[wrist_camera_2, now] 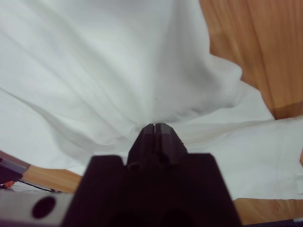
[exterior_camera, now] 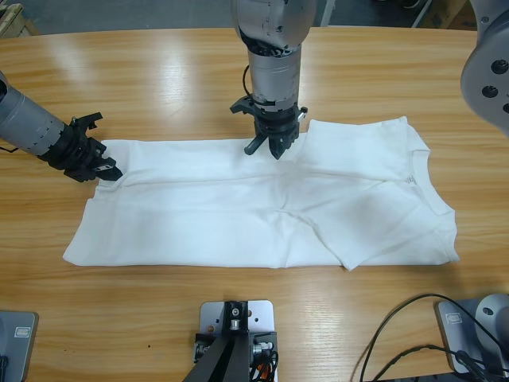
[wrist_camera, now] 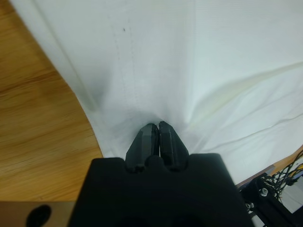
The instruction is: Fold clothes
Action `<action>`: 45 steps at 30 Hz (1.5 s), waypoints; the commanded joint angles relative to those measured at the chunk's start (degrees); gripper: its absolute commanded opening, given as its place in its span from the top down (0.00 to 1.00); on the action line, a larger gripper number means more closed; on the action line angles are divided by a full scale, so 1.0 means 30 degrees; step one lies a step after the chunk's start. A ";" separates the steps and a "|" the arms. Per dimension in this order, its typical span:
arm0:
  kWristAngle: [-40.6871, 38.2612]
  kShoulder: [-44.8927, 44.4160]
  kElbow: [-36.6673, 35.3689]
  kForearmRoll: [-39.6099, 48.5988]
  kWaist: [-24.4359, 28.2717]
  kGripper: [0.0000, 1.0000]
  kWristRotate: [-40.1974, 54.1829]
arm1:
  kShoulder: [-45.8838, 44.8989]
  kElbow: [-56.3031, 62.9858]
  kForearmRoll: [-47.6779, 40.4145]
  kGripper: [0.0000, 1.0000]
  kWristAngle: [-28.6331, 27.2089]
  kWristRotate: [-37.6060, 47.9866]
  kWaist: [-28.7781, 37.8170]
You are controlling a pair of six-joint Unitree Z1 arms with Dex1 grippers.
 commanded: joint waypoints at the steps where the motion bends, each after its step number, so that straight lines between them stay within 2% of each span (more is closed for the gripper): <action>1: 0.0270 0.1667 0.0204 -0.0045 -0.0258 1.00 0.0201 | 0.1529 0.0126 0.0468 1.00 0.0675 -0.0300 0.0278; 7: 0.0270 0.1644 0.0180 -0.0040 -0.0258 1.00 0.0201 | 0.1529 0.0647 0.0480 1.00 0.1343 -0.0628 0.0759; 33: 0.0270 0.1585 0.0174 -0.0022 -0.0346 1.00 0.0201 | -0.0316 0.4397 -0.0645 1.00 0.1431 0.0228 0.1890; 37: 0.0540 0.1503 0.0116 0.0095 -0.0346 1.00 0.0043 | -0.1787 0.4784 -0.0821 1.00 0.0622 0.0550 0.1749; 40: 0.1606 0.0144 0.0403 0.0136 -0.0282 1.00 -0.0091 | -0.3809 0.5012 -0.0827 1.00 -0.0017 0.0960 0.0454; 41: 0.1735 -0.0050 0.0491 0.0125 -0.0071 0.84 -0.0215 | -0.4353 0.5159 -0.0821 1.00 -0.0093 0.1060 0.0003; 42: 0.1735 -0.0055 0.0514 0.0125 0.0187 0.63 -0.0349 | -0.4840 0.5352 -0.0821 1.00 -0.0146 0.1089 -0.0442; 43: 0.1741 -0.0114 0.0520 0.0136 0.0439 0.51 -0.0384 | -0.5303 0.5622 -0.0821 1.00 -0.0222 0.1089 -0.0858; 44: 0.1764 -0.0290 0.0543 0.0136 0.0691 0.42 -0.0384 | -0.5760 0.5968 -0.0821 0.87 -0.0351 0.1095 -0.1222; 45: 0.1794 -0.0501 0.0555 0.0136 0.1031 0.35 -0.0367 | -0.6316 0.6512 -0.0832 0.64 -0.0427 0.1130 -0.1679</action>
